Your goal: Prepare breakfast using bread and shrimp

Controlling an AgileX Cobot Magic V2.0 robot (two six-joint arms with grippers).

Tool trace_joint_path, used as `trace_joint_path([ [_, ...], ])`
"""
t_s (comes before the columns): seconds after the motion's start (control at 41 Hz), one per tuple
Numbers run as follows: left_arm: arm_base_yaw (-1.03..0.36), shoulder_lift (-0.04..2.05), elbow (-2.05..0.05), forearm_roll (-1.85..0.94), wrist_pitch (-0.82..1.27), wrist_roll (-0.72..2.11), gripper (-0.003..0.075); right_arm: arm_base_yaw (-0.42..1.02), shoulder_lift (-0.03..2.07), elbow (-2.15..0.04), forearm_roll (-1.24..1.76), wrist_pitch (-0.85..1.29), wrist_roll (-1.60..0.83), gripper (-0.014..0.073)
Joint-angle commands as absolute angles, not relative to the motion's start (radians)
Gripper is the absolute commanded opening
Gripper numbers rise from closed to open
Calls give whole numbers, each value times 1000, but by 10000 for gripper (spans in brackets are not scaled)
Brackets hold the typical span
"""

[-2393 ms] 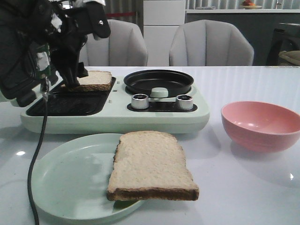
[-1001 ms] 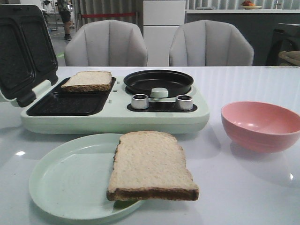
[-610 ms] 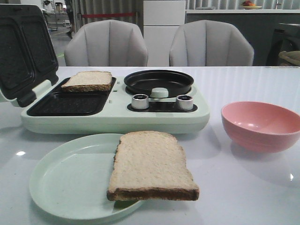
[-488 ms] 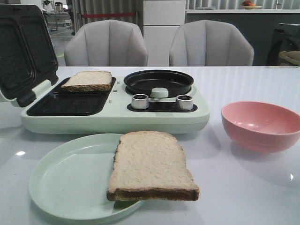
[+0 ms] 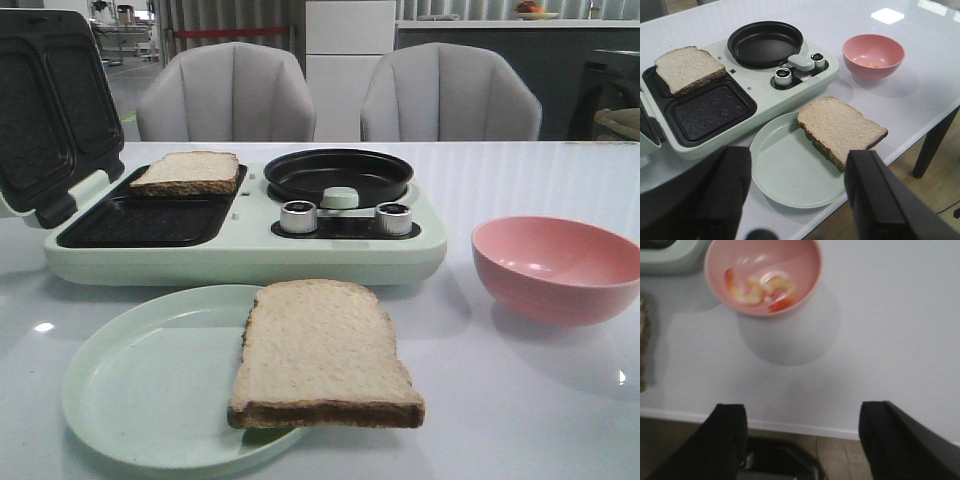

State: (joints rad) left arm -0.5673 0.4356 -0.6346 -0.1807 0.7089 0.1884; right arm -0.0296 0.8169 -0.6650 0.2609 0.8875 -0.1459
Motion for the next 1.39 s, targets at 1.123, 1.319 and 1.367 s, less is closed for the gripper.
trace_joint_path([
  [1.123, -570, 441, -665, -201, 559, 188, 459, 208, 1447, -502, 1571, 710, -1100, 390],
  [1.319, -570, 441, -665, -201, 559, 188, 459, 208, 1539, -504, 1712, 781, -1220, 404],
  [1.367, -570, 441, -665, -201, 559, 188, 459, 208, 1564, -504, 1747, 797, -1252, 441],
])
